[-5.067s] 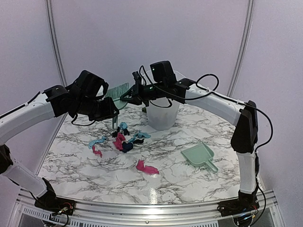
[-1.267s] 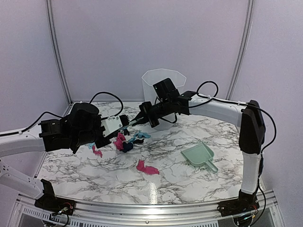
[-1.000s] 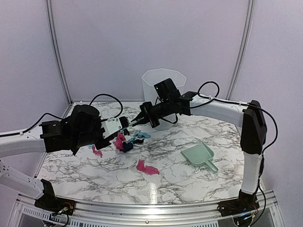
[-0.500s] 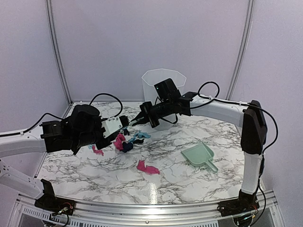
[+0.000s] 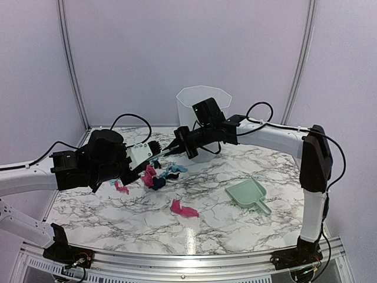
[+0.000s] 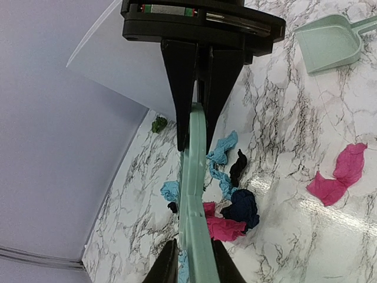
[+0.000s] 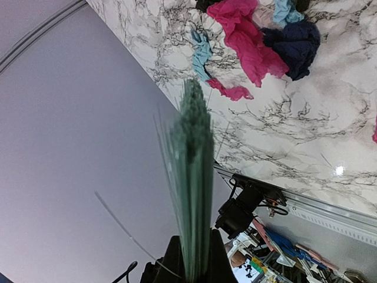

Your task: Sweep away the paper scraps from the table

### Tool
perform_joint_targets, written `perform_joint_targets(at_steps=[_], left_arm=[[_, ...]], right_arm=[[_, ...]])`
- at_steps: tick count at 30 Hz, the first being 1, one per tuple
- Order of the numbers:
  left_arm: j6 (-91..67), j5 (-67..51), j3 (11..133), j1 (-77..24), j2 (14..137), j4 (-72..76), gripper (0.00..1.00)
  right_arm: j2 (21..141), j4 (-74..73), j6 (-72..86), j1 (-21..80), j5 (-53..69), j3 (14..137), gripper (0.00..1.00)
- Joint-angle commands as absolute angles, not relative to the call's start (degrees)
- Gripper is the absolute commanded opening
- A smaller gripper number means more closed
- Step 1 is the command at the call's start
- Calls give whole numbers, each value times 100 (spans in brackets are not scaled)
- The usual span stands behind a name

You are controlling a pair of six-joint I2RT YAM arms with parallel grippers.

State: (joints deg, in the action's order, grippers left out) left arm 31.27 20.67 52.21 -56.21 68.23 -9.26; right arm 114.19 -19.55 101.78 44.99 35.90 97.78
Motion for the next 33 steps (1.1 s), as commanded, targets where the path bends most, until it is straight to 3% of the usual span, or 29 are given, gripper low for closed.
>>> perform_joint_targets(at_steps=[1, 4, 7, 9, 11, 14, 15, 22, 33], left_arm=[[3050, 2193, 5156, -5616, 6823, -609, 19], [3025, 2185, 5142, -5616, 6786, -566, 15], [2987, 2198, 5179, -5616, 6790, -563, 1], [2955, 2244, 5194, -5616, 6782, -551, 0], [2892, 2263, 5194, -5616, 6747, -556, 0], [2779, 2306, 5188, -5618, 6646, -567, 0], [2740, 2345, 5186, -5616, 6600, -589, 0], [2174, 2641, 5191, -5616, 6267, -943, 0], [-445, 3380, 5530, -5609, 5659, -2299, 0]], right_arm=[[11129, -1819, 10209, 4515, 3672, 9776, 0], [11126, -1836, 10205, 4517, 3706, 9765, 0], [11118, -1816, 10210, 4511, 3713, 9749, 0], [11090, -1688, 10241, 4512, 3747, 9695, 0], [11014, -1469, 10276, 4487, 3702, 9602, 29], [10899, -1319, 10159, 4445, 3556, 9536, 87], [10877, -1310, 10064, 4418, 3534, 9559, 97], [10846, -1638, 9041, 4349, 3454, 9932, 99], [10679, -1513, 5860, 4378, 2775, 10618, 99]])
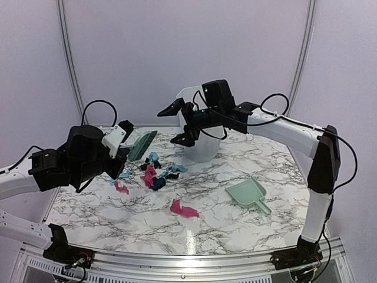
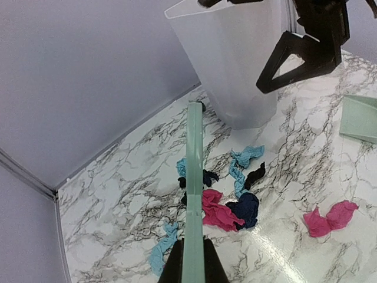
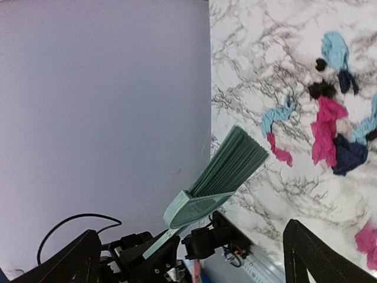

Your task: Sweep away the paper scraps from the table

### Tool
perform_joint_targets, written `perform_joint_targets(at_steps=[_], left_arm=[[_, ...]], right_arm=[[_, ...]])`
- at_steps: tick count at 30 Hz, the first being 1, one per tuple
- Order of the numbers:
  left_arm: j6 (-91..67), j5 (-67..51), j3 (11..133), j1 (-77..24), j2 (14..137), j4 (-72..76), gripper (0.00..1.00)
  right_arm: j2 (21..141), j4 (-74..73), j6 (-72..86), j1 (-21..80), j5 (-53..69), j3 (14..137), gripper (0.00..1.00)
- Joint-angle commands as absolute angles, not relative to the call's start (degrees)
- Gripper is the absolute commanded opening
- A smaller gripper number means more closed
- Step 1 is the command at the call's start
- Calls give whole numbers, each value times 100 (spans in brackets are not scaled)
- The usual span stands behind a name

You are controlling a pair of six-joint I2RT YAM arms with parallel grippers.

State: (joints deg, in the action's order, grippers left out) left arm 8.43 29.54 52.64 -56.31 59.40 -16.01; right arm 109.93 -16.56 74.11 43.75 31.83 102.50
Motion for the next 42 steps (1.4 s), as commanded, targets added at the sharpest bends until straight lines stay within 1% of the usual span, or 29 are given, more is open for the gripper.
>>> perform_joint_targets(at_steps=[1, 2, 3, 4, 6, 8, 10, 12, 13, 16, 19, 22, 25, 31, 36, 42], left_arm=[[-621, 3383, 5547, -5609, 5593, -2451, 0], [-788, 3385, 5572, -5609, 5516, -2630, 0], [-928, 3388, 5616, -5608, 5442, -2824, 0], [-1092, 3401, 5667, -5607, 5376, -3077, 0], [-1397, 3374, 5701, -5603, 5212, -3413, 0], [-1649, 3181, 5737, -5599, 5044, -3635, 0], [-1975, 3149, 5743, -5592, 4894, -3781, 0], [-2155, 2978, 5677, -5590, 4715, -3818, 0], [-2253, 2946, 5606, -5590, 4638, -3823, 0], [-2468, 2938, 5426, -5573, 4490, -3816, 0], [-2505, 2861, 5427, -5550, 4528, -3847, 0], [-2661, 2792, 5427, -5546, 4614, -3929, 0], [-2809, 2628, 5545, -5522, 4721, -4126, 0], [-2907, 2019, 5909, -5392, 5009, -4650, 0], [-2690, 1788, 5935, -5379, 5125, -4711, 0], [-2266, 1778, 6026, -5379, 5206, -4724, 0]], right_arm=[[10625, -1506, 5350, 4386, 2684, 10688, 99], [10573, -1601, 4815, 4403, 2513, 10781, 99], [10508, -1795, 4233, 4462, 2097, 10860, 98], [10414, -1972, 3304, 4545, 1783, 10874, 98], [10173, -2083, 1941, 4788, 1285, 10611, 99], [9949, -2399, 989, 4961, 945, 10316, 99], [9601, -2721, 777, 5015, 370, 9880, 99], [9206, -3045, 883, 5129, -824, 9328, 99], [8948, -3126, 861, 5151, -1190, 9053, 99], [8186, -3362, 985, 5168, -1855, 8215, 98], [7821, -4272, 1565, 5164, -2182, 7979, 99], [7725, -5247, 2478, 5120, -2351, 7786, 99], [7568, -5718, 2974, 5057, -2235, 7289, 99], [7075, -5907, 3634, 4009, -1374, 6241, 99], [7035, -5965, 3702, 3881, -1290, 5949, 99], [6891, -5402, 3674, 3846, -812, 5040, 98]])
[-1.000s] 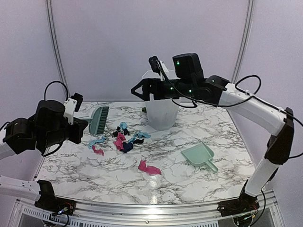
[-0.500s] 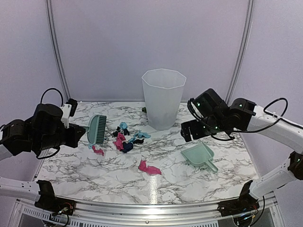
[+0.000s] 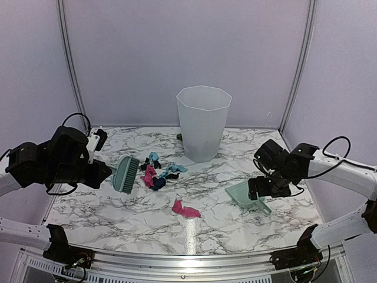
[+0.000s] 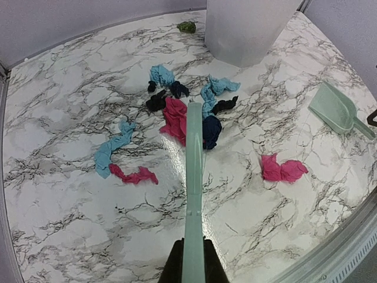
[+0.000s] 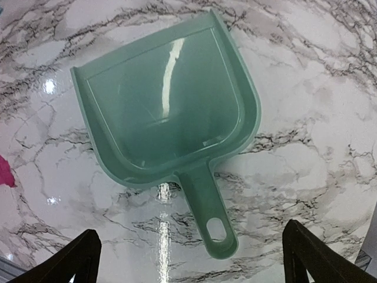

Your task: Sweep away the paper scraps from the table

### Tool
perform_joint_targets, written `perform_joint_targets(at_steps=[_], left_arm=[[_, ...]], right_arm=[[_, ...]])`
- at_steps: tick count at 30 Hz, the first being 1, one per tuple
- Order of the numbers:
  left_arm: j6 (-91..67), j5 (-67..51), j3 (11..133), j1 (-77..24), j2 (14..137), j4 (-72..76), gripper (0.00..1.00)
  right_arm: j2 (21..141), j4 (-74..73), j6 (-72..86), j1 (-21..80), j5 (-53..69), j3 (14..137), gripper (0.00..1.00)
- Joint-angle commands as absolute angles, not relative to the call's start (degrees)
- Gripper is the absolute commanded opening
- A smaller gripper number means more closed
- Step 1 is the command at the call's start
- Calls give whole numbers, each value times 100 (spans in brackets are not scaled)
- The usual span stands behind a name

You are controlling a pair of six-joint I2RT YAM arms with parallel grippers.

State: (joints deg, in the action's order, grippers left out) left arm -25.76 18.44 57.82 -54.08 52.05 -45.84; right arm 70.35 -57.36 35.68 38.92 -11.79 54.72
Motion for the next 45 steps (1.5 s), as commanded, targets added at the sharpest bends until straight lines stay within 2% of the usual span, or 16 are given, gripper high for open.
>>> perform_joint_targets(at_steps=[1, 7, 10, 15, 23, 30, 32, 35, 40, 45], left_arm=[[-2252, 1782, 6035, -5379, 5189, -4720, 0], [-2214, 1860, 6000, -5379, 5138, -4708, 0], [-2211, 1876, 5981, -5379, 5108, -4698, 0], [-2252, 1872, 5953, -5379, 5039, -4690, 0], [-2235, 1639, 5989, -5379, 4941, -4701, 0], [-2057, 1558, 6171, -5379, 4971, -4806, 0], [-2095, 1576, 6141, -5379, 4950, -4798, 0], [-2141, 1560, 6096, -5379, 4924, -4799, 0], [-2160, 1529, 6143, -5379, 4814, -4800, 0], [-2224, 1546, 6110, -5379, 4696, -4850, 0]], right_arm=[[6839, -5291, 3678, 3837, -771, 4907, 99], [6811, -4834, 3577, 3836, -719, 4299, 99], [6746, -4466, 3473, 3839, -676, 3964, 94], [6451, -3889, 3492, 3841, -814, 3506, 76], [6367, -3440, 3971, 3838, -1211, 3343, 63], [7041, -3035, 3677, 3936, -983, 3385, 45], [7154, -2988, 3596, 4034, -996, 3490, 37], [7329, -2957, 3606, 4223, -1051, 3590, 33], [7741, -2751, 3692, 4503, -1056, 3720, 17], [8500, -2586, 3269, 4596, -818, 4465, 11]])
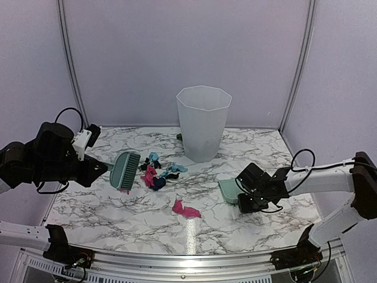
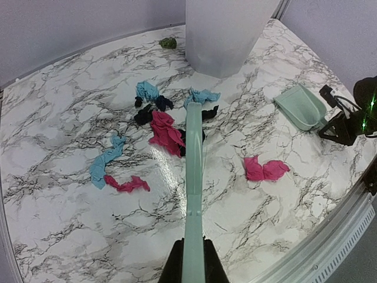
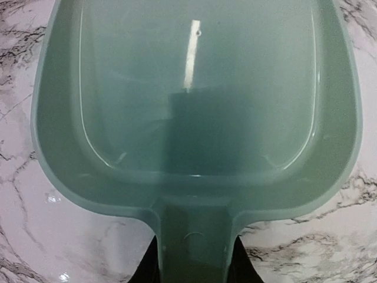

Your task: Sweep away the paper scraps from the table

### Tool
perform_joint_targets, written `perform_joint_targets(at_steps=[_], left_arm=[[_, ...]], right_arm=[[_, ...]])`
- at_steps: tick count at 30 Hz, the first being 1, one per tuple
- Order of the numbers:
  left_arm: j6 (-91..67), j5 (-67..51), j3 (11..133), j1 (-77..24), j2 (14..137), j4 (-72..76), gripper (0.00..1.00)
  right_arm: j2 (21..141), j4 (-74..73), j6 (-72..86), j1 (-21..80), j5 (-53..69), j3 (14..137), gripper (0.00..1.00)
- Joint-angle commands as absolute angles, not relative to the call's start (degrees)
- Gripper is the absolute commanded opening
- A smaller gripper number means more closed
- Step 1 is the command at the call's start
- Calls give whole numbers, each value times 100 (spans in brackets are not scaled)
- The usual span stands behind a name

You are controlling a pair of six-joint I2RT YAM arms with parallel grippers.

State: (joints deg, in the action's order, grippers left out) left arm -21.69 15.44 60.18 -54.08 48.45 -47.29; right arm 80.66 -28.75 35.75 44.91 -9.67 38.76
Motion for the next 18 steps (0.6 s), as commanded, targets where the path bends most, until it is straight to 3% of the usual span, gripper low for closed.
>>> perform_joint_targets(at_steps=[1, 7, 18], left_arm=[[-2251, 1528, 6101, -5379, 4686, -4859, 0], [-2247, 1523, 6179, -5379, 4723, -4889, 0], [-2350, 1811, 6482, -5379, 5220, -4963, 0]], right_arm=[[8654, -2604, 3171, 4630, -791, 4666, 11], [9525, -2513, 2583, 4692, -646, 5574, 11], [10728, -2688, 1605, 4693, -464, 6794, 23]])
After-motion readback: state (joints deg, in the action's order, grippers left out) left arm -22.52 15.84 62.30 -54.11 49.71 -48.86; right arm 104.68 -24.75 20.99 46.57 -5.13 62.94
